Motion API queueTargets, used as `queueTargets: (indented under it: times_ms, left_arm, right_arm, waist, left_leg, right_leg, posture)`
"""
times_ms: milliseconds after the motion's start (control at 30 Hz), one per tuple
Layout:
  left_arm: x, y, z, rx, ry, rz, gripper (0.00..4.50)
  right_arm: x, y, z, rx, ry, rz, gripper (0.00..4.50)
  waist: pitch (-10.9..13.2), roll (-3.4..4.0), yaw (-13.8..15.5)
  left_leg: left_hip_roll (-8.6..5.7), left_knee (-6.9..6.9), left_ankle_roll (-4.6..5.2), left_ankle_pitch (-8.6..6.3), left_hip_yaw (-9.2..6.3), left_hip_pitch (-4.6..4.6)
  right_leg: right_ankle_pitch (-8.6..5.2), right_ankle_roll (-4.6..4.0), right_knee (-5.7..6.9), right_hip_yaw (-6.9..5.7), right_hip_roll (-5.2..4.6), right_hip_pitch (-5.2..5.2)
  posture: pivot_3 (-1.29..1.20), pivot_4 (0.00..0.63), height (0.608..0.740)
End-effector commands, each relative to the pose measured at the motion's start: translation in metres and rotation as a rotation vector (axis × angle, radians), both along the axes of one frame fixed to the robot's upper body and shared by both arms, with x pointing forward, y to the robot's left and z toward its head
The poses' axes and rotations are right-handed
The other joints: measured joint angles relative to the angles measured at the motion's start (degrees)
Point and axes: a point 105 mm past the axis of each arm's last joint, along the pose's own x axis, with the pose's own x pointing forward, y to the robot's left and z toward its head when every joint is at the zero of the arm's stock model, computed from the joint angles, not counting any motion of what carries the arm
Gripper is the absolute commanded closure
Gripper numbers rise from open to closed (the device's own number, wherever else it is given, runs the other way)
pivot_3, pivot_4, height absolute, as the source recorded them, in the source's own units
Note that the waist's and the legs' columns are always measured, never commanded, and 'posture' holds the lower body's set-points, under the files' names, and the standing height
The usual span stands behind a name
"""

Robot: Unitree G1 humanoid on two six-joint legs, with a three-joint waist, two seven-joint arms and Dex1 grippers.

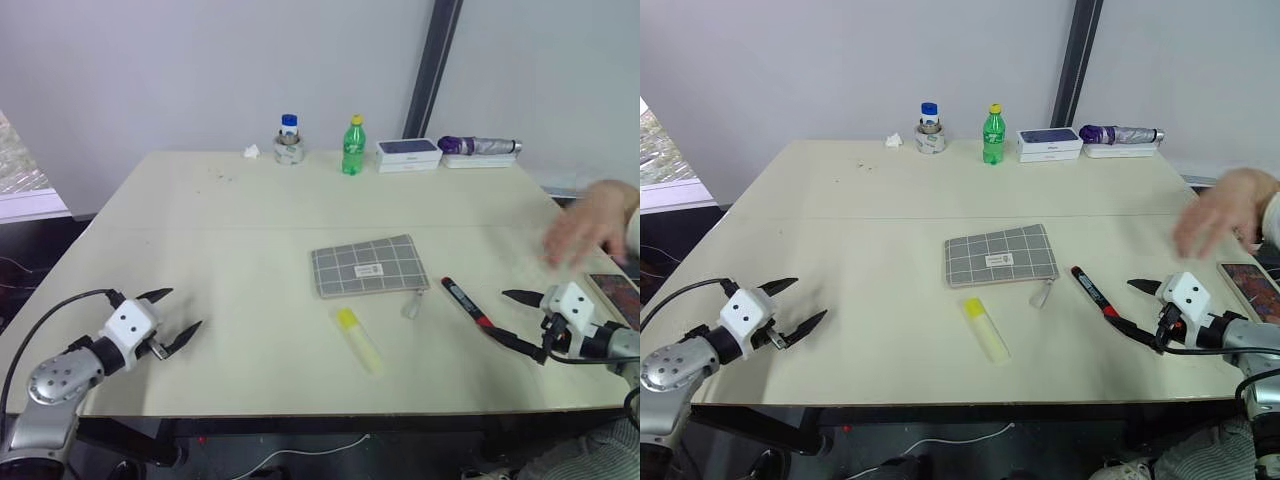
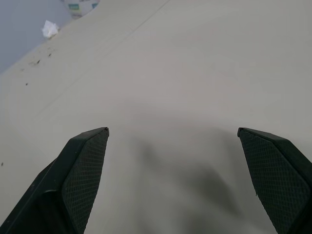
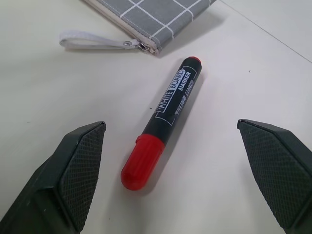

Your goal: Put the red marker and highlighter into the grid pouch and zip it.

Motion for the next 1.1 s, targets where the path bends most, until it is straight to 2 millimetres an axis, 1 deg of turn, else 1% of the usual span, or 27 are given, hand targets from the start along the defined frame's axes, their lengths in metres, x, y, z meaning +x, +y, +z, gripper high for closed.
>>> queueTargets:
  times_ms: [33, 133, 333, 733, 867, 967, 1100]
  left_arm:
    - [-0.004, 0.006, 0.016, -0.01, -0.071, 0.004, 0.03]
    - [-0.001, 0.008, 0.013, 0.023, -0.089, 0.036, 0.03]
    - [0.0, 0.008, 0.009, 0.03, -0.07, 0.033, 0.03]
    - [0.003, 0.006, 0.011, 0.053, -0.101, 0.007, 0.03]
    - [0.009, 0.001, 0.011, 0.076, -0.124, -0.004, 0.03]
    - [0.019, -0.004, 0.014, 0.102, -0.155, -0.017, 0.0]
    - [0.038, -0.015, 0.017, 0.159, -0.195, -0.041, 0.0]
  right_arm:
    - [0.001, -0.01, 0.021, -0.002, -0.066, -0.024, 0.0]
    - [0.002, -0.007, 0.022, 0.003, -0.075, -0.019, 0.0]
    - [0.005, -0.006, 0.023, 0.007, -0.079, -0.017, 0.0]
    - [0.01, 0.001, 0.023, 0.017, -0.089, -0.016, 0.0]
    - [0.017, 0.006, 0.029, 0.037, -0.114, -0.021, 0.0]
    - [0.023, 0.011, 0.034, 0.055, -0.136, -0.014, 0.79]
    - [0.039, 0.025, 0.041, 0.039, -0.18, -0.001, 2.81]
  waist:
    - [0.0, 0.0, 0.08]
    - [0.0, 0.0, 0.19]
    - [0.0, 0.0, 0.03]
    - [0.0, 0.0, 0.02]
    - [0.0, 0.0, 0.07]
    - [0.0, 0.0, 0.16]
    - [0.0, 0.0, 0.12]
  left_leg:
    - [0.0, 0.0, 0.0, 0.0, 0.0, 0.0]
    - [0.0, 0.0, 0.0, 0.0, 0.01, 0.0]
    - [0.0, 0.0, 0.0, 0.0, 0.01, 0.0]
    - [0.0, 0.0, 0.0, 0.0, 0.02, 0.0]
    - [0.0, 0.01, 0.0, 0.0, 0.01, 0.0]
    - [-0.01, 0.02, 0.0, 0.0, 0.02, 0.0]
    - [-0.03, 0.02, -0.01, 0.01, 0.02, 0.0]
  right_leg:
    - [0.0, 0.0, 0.0, 0.0, 0.0, 0.0]
    - [0.0, 0.0, 0.0, -0.01, 0.0, 0.01]
    - [0.0, 0.0, 0.0, -0.01, 0.01, 0.0]
    - [0.0, 0.0, 0.0, 0.0, 0.0, 0.0]
    - [0.0, 0.0, 0.0, -0.01, 0.01, 0.01]
    - [0.0, 0.0, 0.01, -0.01, 0.01, 0.01]
    - [0.01, 0.01, 0.01, -0.02, 0.02, 0.0]
  posture:
    - [0.0, 0.15, 0.74]
    - [0.0, 0.15, 0.74]
    - [0.0, 0.15, 0.74]
    - [0.0, 0.15, 0.74]
    - [0.0, 0.15, 0.74]
    - [0.0, 0.15, 0.74]
    - [0.0, 0.15, 0.74]
